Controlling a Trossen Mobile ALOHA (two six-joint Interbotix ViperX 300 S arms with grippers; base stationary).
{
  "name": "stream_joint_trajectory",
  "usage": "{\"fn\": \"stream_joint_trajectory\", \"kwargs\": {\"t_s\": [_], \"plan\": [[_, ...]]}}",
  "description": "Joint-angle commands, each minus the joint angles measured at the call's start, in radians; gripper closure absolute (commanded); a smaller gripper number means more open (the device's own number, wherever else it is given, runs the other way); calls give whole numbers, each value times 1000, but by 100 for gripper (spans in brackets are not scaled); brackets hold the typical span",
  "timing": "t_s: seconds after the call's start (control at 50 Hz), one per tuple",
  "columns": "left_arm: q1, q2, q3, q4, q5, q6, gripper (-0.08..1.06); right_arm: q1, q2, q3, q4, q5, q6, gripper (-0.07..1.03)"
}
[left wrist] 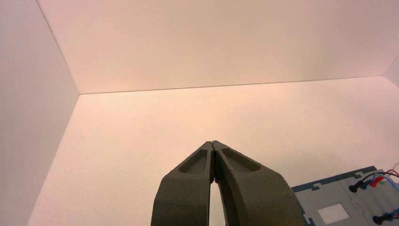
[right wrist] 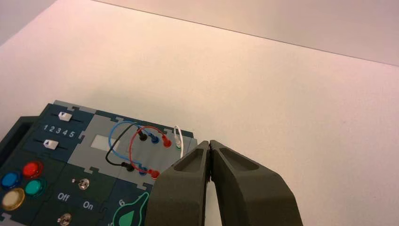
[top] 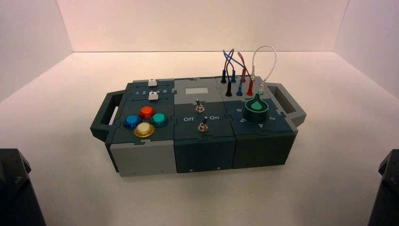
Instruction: Move the bottom slider to position 5.
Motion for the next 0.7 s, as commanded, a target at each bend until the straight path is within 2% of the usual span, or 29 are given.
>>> {"fn": "stream_joint_trajectory", "kwargs": {"t_s": [0.02, 0.46, 0.62, 0.7], "plan": [[-3, 5, -18, 2, -5, 3, 101, 5, 3, -23, 3, -5, 2, 98], [-8, 25, -20, 2, 3, 3, 101, 5, 12, -21, 5, -2, 2, 99], [-49, 84, -34, 2, 34, 3, 101, 5, 43, -28, 8, 12, 3, 98], [-92, 144, -49, 2, 69, 2, 101, 5, 75, -35, 11, 31, 5, 99]]}}
